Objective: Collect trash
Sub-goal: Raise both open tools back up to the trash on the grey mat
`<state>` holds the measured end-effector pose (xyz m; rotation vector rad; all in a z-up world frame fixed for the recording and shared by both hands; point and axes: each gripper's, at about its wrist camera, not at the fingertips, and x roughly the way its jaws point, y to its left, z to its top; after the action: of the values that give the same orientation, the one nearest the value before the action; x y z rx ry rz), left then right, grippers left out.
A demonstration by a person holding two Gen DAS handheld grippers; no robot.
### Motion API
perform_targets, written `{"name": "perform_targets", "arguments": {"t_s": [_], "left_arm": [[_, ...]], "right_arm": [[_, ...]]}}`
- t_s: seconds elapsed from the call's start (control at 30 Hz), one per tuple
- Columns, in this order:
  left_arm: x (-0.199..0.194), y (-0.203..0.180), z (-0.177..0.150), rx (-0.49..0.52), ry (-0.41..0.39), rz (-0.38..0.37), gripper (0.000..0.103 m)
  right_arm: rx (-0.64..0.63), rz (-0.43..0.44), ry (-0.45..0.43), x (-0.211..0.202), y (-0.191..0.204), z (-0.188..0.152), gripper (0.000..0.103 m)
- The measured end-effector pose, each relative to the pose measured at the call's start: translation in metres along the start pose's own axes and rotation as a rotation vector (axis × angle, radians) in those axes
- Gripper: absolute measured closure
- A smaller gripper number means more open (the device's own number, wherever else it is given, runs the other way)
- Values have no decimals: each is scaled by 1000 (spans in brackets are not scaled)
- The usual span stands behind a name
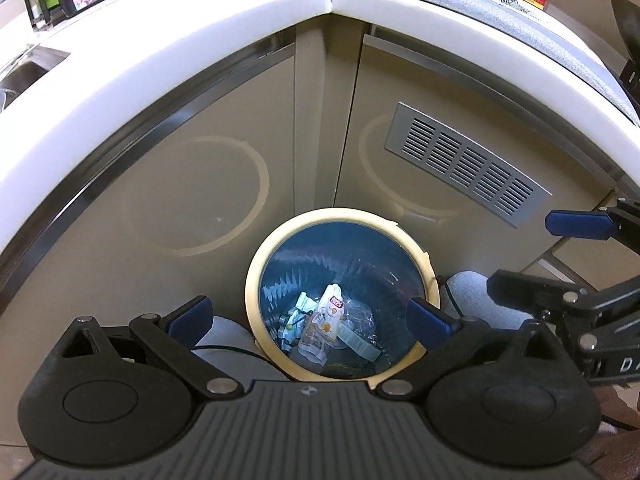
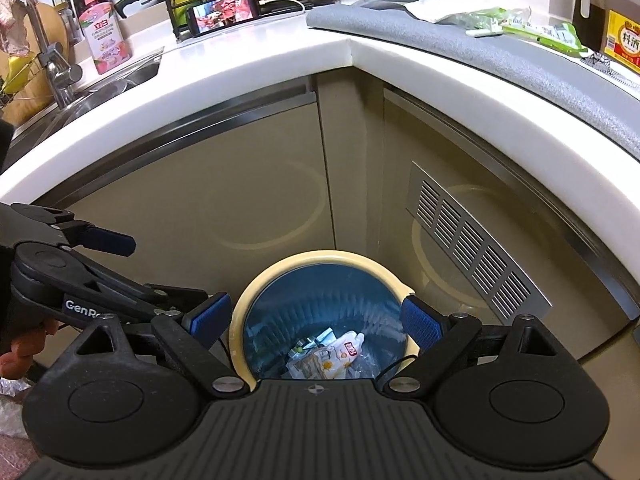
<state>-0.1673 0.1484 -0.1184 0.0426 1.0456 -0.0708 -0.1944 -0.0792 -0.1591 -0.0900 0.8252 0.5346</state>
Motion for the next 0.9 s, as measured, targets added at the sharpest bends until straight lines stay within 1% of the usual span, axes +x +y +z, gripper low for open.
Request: {"name": "perform_targets", "arguments": {"t_s": [0.1, 0.23, 0.33, 0.47, 0.63, 0.77, 0.83, 0.9], "left_arm": [[-3, -1, 4, 12, -14, 7, 0], [-10, -1, 15, 13, -43, 1, 0], [-18, 0, 27, 6, -73, -5, 0], [-30, 0, 45, 12, -125, 2, 0], [-42, 0, 67, 22, -182, 21, 0], [-48, 3, 82, 8, -200, 31, 0], [-49, 4, 90, 4, -201, 36, 0], [-49, 4, 97, 2, -199, 42, 0]], "right_arm": [[14, -9, -11, 0, -6, 1, 7], [22, -19, -60, -7, -14, 7, 6], [65, -8, -111, -15, -25, 18, 6], [128, -5, -203, -26, -44, 42, 4], [158, -56, -300, -27, -73, 84, 3], [168, -133, -420, -22, -103, 123, 2], [211, -170, -474, -14, -127, 147, 0], [286, -201, -513, -1, -156, 171, 0]]}}
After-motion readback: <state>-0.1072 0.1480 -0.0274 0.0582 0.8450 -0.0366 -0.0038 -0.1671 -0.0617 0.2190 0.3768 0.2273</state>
